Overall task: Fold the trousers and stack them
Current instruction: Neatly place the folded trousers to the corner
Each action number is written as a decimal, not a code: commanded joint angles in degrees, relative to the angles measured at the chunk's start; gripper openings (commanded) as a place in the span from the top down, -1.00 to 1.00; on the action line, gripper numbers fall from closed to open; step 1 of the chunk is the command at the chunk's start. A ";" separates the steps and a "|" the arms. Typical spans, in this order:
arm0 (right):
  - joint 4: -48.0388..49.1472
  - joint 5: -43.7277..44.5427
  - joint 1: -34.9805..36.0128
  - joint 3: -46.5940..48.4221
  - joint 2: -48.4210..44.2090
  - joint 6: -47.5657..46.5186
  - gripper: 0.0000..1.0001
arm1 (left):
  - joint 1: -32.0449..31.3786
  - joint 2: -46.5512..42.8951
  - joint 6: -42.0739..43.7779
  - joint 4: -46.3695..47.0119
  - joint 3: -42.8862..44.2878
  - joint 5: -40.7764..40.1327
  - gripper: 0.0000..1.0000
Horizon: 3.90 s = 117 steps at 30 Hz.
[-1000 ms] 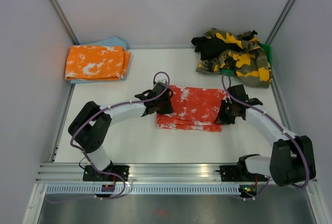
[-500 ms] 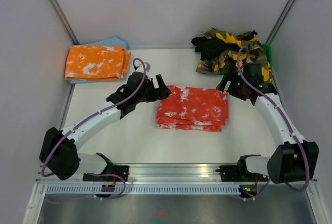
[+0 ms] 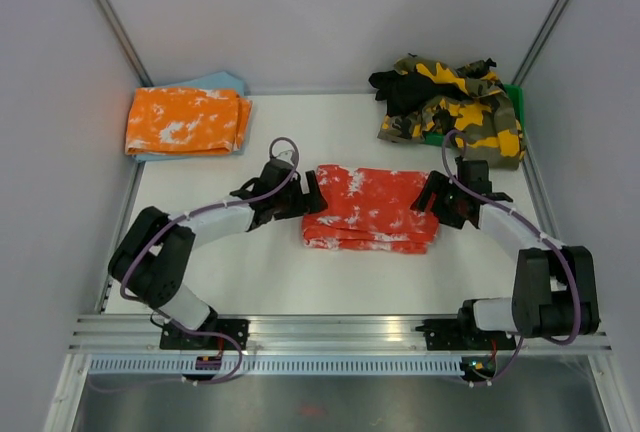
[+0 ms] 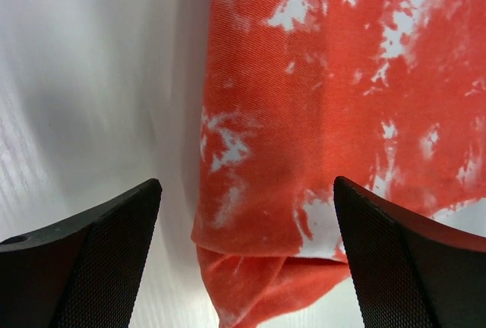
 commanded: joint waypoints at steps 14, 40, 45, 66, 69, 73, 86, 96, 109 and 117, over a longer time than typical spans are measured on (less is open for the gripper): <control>16.65 -7.32 0.24 -7.29 9.40 6.05 0.41 | 0.03 13.98 -3.21 19.08 0.34 10.47 0.93; 25.54 -10.84 21.07 66.33 52.89 22.21 0.99 | 30.44 16.32 29.14 -5.97 47.51 6.08 0.95; 26.06 -12.95 24.85 87.34 68.09 24.33 0.99 | 36.50 21.62 26.95 -3.00 51.67 4.76 0.95; 31.17 -8.65 28.37 98.61 80.24 26.62 0.99 | 54.08 25.75 21.85 10.37 48.33 19.60 0.95; 31.86 -9.78 28.37 98.70 81.21 27.76 0.31 | 57.42 28.21 18.69 12.13 48.95 21.98 0.95; 25.20 -13.64 28.28 97.83 79.55 23.38 -0.79 | 59.62 31.29 19.03 13.10 51.14 22.42 0.95; 15.16 -12.50 27.84 80.08 65.04 10.35 -0.87 | 59.80 38.41 20.51 -0.57 72.65 31.47 0.95; 16.57 -7.41 36.18 83.85 64.87 4.38 -0.84 | 62.17 37.09 20.89 -6.59 72.33 25.23 0.95; 15.60 5.05 42.07 93.95 68.46 6.67 -0.89 | 68.41 40.07 18.95 -8.43 73.64 29.98 0.95; 20.18 9.90 45.59 97.65 72.51 9.66 -0.93 | 68.50 43.60 20.87 -11.60 73.30 19.27 0.62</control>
